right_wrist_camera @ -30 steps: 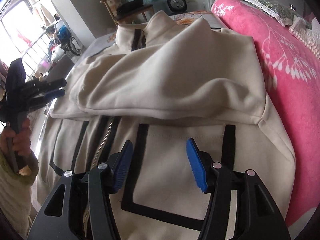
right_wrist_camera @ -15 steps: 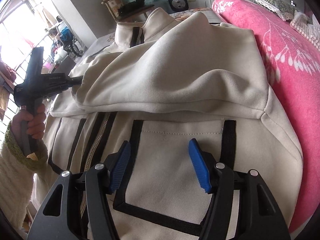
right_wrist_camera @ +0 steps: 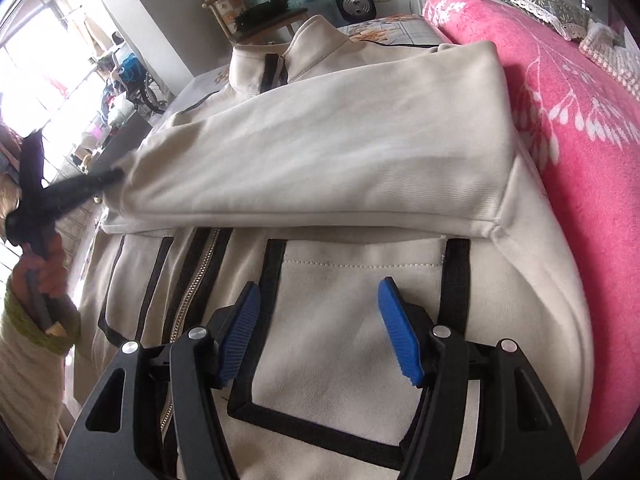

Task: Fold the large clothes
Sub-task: 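Carry the sleeve with the right tool across the jacket front and lay it down, then open the right tool off the sleeve while the left tool pinches the folded sleeve edge, then open the left tool and smooth the folded sleeves flat with both tools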

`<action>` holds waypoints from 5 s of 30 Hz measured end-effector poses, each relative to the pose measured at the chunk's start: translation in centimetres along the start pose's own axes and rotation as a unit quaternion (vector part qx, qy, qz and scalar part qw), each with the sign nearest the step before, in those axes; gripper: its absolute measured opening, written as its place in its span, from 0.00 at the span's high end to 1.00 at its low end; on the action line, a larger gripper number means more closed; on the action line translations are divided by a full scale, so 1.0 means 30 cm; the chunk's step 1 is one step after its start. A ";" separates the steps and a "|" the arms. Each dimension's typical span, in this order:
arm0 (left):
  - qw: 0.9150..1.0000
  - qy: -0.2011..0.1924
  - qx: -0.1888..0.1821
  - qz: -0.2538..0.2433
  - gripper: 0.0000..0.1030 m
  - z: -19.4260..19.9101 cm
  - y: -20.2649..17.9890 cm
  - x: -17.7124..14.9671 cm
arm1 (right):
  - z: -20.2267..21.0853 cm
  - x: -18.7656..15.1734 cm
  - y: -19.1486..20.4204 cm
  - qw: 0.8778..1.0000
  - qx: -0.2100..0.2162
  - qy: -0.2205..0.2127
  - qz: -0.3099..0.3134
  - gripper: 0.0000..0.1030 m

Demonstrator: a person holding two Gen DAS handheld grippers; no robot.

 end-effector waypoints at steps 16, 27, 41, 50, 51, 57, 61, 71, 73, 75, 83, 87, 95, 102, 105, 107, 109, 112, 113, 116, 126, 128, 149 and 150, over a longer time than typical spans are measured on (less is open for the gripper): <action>0.999 -0.011 0.040 -0.017 0.94 -0.037 0.002 -0.015 | 0.126 0.324 -0.207 0.992 -0.055 -0.090 -0.067 0.41; 0.998 -0.044 0.038 -0.019 0.94 0.014 0.005 -0.022 | 0.024 0.519 -0.274 0.987 -0.099 -0.106 -0.073 0.52; 0.999 -0.025 0.024 -0.017 0.93 -0.016 0.011 -0.052 | 0.061 0.449 -0.165 0.983 -0.124 -0.087 0.104 0.46; 1.000 -0.014 0.012 -0.002 0.92 -0.043 0.015 -0.056 | 0.010 0.128 -0.171 0.957 -0.170 0.005 0.234 0.48; 1.000 -0.013 0.013 -0.001 0.92 -0.042 0.014 -0.057 | 0.012 0.131 -0.168 0.961 -0.165 0.005 0.224 0.53; 1.000 -0.014 0.001 -0.002 0.92 -0.031 -0.009 -0.060 | 0.067 0.170 -0.197 0.959 -0.200 -0.034 0.199 0.87; 1.000 -0.006 0.001 -0.009 0.92 -0.037 -0.020 -0.067 | 0.061 0.180 -0.228 0.963 -0.204 -0.035 0.171 0.87; 1.000 -0.013 -0.012 -0.010 0.91 -0.039 -0.014 -0.093 | 0.079 0.188 -0.284 0.959 -0.254 -0.044 0.119 0.67; 1.000 -0.013 -0.021 -0.005 0.90 -0.037 -0.006 -0.092 | 0.098 0.178 -0.291 0.964 -0.240 -0.038 0.111 0.64; 0.999 -0.016 -0.035 0.006 0.88 -0.030 0.003 -0.089 | 0.128 0.153 -0.288 0.968 -0.219 -0.034 0.118 0.62; 0.996 -0.072 -0.045 0.012 0.78 0.090 0.001 -0.055 | 0.275 0.150 -0.230 0.983 -0.140 -0.063 0.100 0.55; 0.993 -0.107 -0.039 -0.033 0.74 0.167 -0.070 0.005 | 0.263 0.239 -0.135 0.989 -0.087 -0.079 0.087 0.55; 0.992 -0.031 -0.071 -0.095 0.71 0.007 -0.252 0.034 | 0.039 0.410 -0.058 0.993 -0.075 -0.054 0.067 0.55; 0.992 0.001 -0.046 -0.120 0.75 -0.156 -0.244 0.022 | -0.164 0.515 -0.171 0.991 -0.119 -0.024 0.047 0.55; 0.992 -0.003 -0.039 -0.117 0.74 -0.163 -0.246 0.027 | -0.166 0.527 -0.192 0.991 -0.126 -0.029 0.042 0.62; 0.993 -0.006 -0.042 -0.111 0.71 -0.164 -0.247 0.033 | -0.140 0.538 -0.182 0.988 -0.140 -0.042 0.047 0.62; 0.993 -0.009 -0.045 -0.106 0.69 -0.166 -0.248 0.038 | -0.125 0.552 -0.165 0.989 -0.130 -0.048 0.052 0.62; 0.993 -0.013 -0.037 -0.112 0.68 -0.179 -0.252 0.050 | -0.153 0.570 -0.189 0.989 -0.136 -0.044 0.049 0.61; 0.993 -0.014 -0.037 -0.110 0.67 -0.181 -0.253 0.054 | -0.178 0.570 -0.204 0.989 -0.135 -0.035 0.044 0.60; 0.994 -0.019 -0.040 -0.101 0.64 -0.184 -0.255 0.060 | -0.175 0.582 -0.205 0.986 -0.149 -0.048 0.052 0.55; 0.992 -0.032 -0.035 -0.121 0.53 -0.134 -0.298 0.062 | -0.131 0.505 0.040 0.987 -0.086 -0.046 0.124 0.38; 0.991 -0.024 -0.034 -0.129 0.48 -0.139 -0.316 0.055 | -0.166 0.490 0.066 0.987 -0.081 -0.032 0.134 0.35; 0.976 0.010 0.048 -0.210 0.34 -0.122 -0.382 -0.043 | -0.117 0.266 0.035 0.990 -0.091 -0.004 0.109 0.18; 0.977 -0.001 0.047 -0.207 0.34 -0.096 -0.383 -0.040 | -0.092 0.261 0.046 0.990 -0.088 -0.014 0.110 0.18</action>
Point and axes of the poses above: each gripper's, at about its wrist camera, not at the fingertips, and z roughly against the way its jaws point, y to its left, x to its top, the point moved 8 cm from there along -z, roughly the way its jaws point, and after that the axes turned 12 degrees about -z, right-handed, at the moved point
